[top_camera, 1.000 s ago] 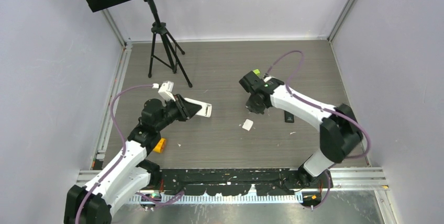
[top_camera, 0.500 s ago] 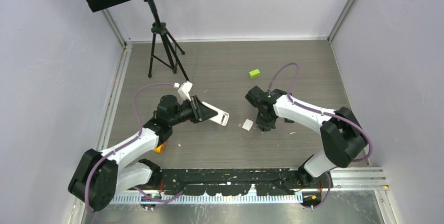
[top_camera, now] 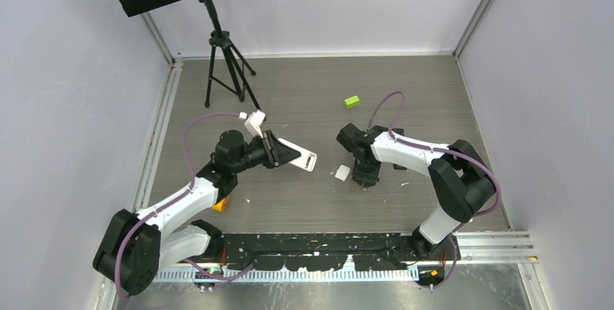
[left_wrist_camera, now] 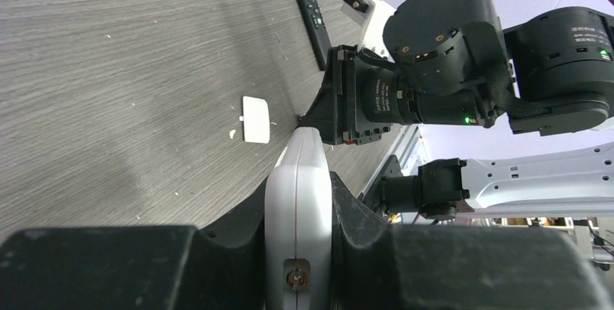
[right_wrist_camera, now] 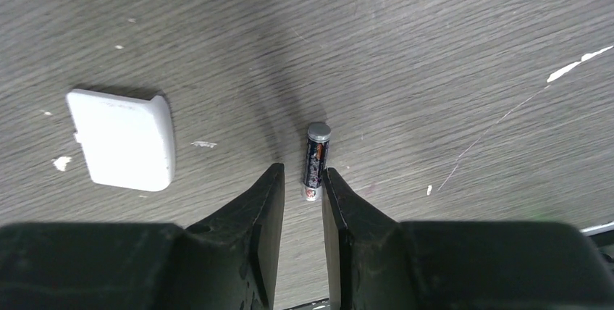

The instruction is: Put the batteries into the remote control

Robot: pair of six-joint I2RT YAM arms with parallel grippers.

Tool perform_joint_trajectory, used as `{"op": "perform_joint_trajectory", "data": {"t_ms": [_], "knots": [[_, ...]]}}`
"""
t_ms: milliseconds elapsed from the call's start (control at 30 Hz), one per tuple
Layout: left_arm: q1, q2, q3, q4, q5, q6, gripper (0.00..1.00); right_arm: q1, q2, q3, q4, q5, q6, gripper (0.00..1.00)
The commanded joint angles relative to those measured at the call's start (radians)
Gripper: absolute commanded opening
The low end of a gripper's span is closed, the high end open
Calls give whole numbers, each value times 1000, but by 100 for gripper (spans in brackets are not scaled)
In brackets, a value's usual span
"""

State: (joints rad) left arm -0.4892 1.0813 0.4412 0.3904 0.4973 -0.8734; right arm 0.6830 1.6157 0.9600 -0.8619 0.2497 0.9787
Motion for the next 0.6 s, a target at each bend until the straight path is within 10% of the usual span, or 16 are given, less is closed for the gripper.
{"op": "perform_joint_trajectory", "data": {"t_ms": [0,567], "knots": [[-2,-46,42,-15,-22,47,0,-12,12,-28,21,4,29,30],[-2,-9,59,-27,8,10,0,-28,-136,-96,161,-67,45,3]]}}
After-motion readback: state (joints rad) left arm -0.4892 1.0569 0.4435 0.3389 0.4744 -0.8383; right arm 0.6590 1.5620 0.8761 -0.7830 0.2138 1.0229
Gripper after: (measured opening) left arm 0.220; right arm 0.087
